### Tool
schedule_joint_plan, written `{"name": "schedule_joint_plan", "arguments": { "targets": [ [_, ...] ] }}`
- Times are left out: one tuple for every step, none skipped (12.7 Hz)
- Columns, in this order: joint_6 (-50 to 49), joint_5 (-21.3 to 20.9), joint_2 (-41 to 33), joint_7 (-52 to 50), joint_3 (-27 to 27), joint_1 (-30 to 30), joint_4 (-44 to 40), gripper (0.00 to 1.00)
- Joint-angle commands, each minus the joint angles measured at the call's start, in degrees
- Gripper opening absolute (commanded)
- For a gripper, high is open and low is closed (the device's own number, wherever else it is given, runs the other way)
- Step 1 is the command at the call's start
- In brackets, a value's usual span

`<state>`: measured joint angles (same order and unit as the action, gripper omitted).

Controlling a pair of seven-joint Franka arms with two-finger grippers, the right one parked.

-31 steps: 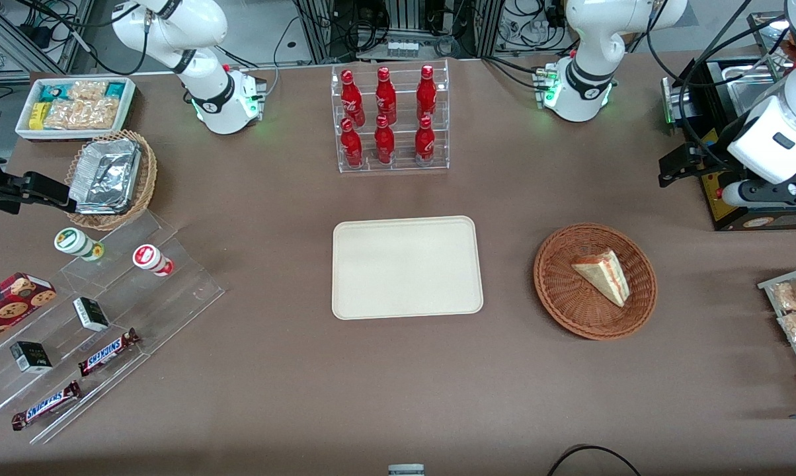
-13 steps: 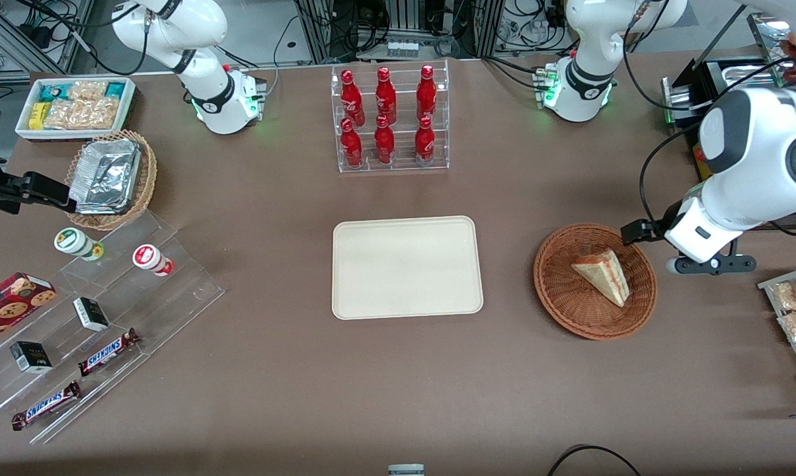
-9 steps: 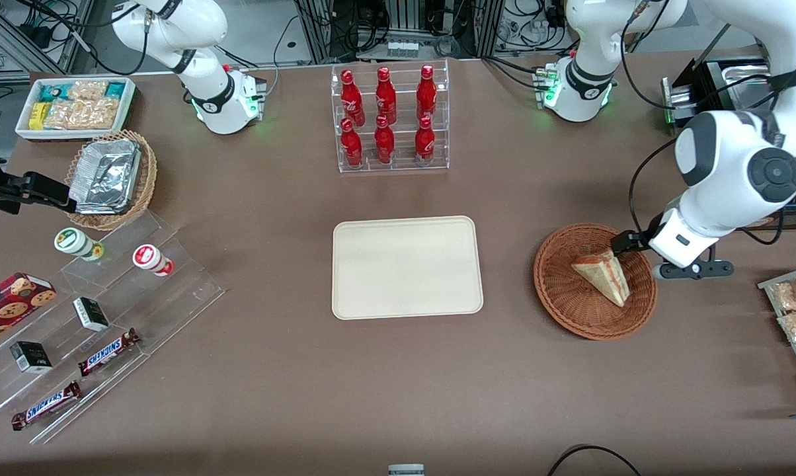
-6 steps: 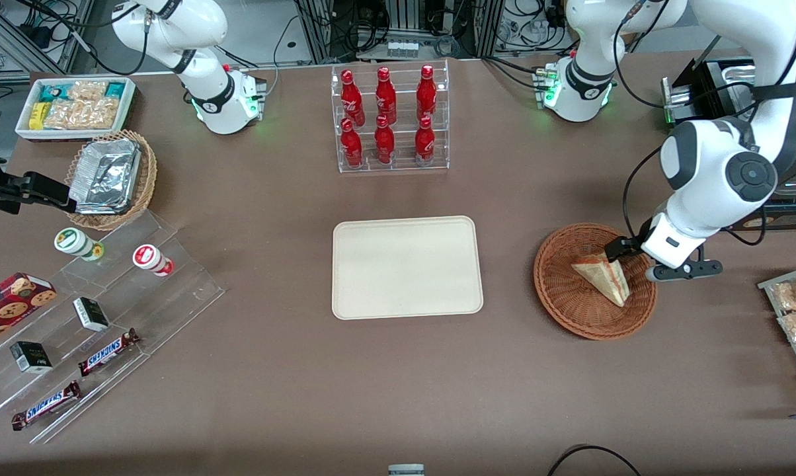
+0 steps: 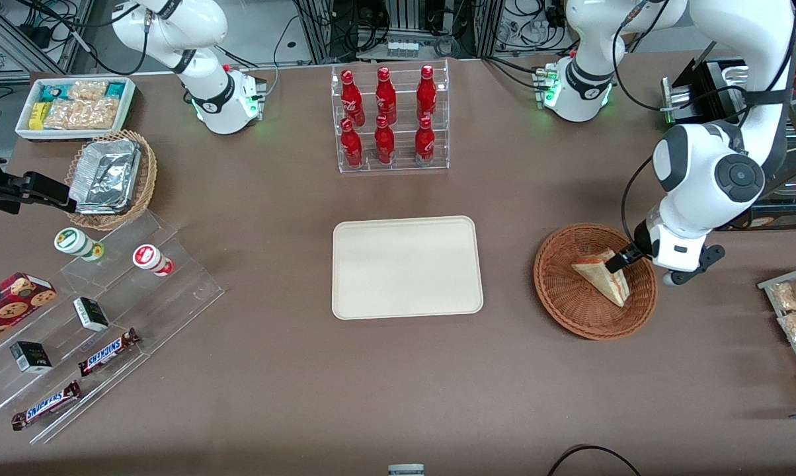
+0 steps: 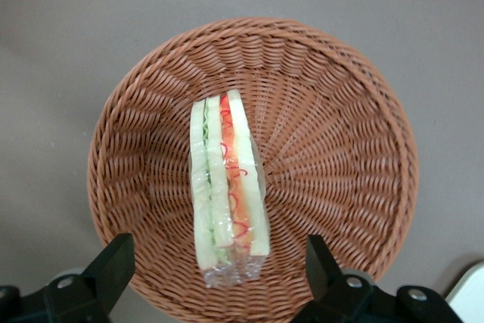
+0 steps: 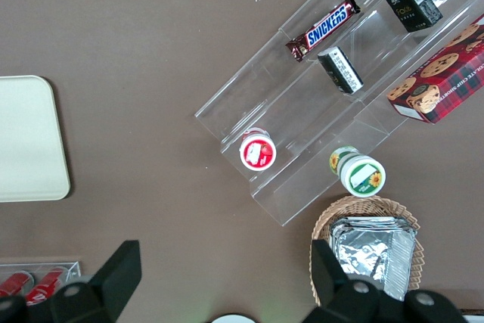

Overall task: Place sandwich from basket to tray
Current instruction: 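Lower the left gripper and close it on the wrapped sandwich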

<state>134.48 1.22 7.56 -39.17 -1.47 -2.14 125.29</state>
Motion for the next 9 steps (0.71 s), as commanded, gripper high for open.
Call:
{"name": "schedule_joint_plan", "arguments": {
  "targets": [
    [3.1,-0.8,-0.2,-9.1,-0.1,-0.9,1.6,1.0],
    [3.4,-0.8,-0.3,-9.8,0.0,-1.6,1.9,1.0],
    [3.5,-0.8,-0.2,-10.4,0.0,-1.6,1.9,1.0],
    [3.9,-0.8,0.3,-12.2,-0.1,-1.7,1.9,1.0],
    [4.6,-0.8,1.0,-13.1,0.0,-1.8,2.1,1.0],
    [5.4,-0.8,1.5,-13.2,-0.1,-1.8,2.6,1.0],
    [7.0,-0.8,2.2,-13.1,-0.1,-1.8,2.9,1.0],
    [7.9,-0.8,3.2,-13.1,-0.1,-1.8,3.1,1.0],
    [9.0,-0.8,4.4,-13.1,0.0,-1.8,3.1,1.0]
  ]
}}
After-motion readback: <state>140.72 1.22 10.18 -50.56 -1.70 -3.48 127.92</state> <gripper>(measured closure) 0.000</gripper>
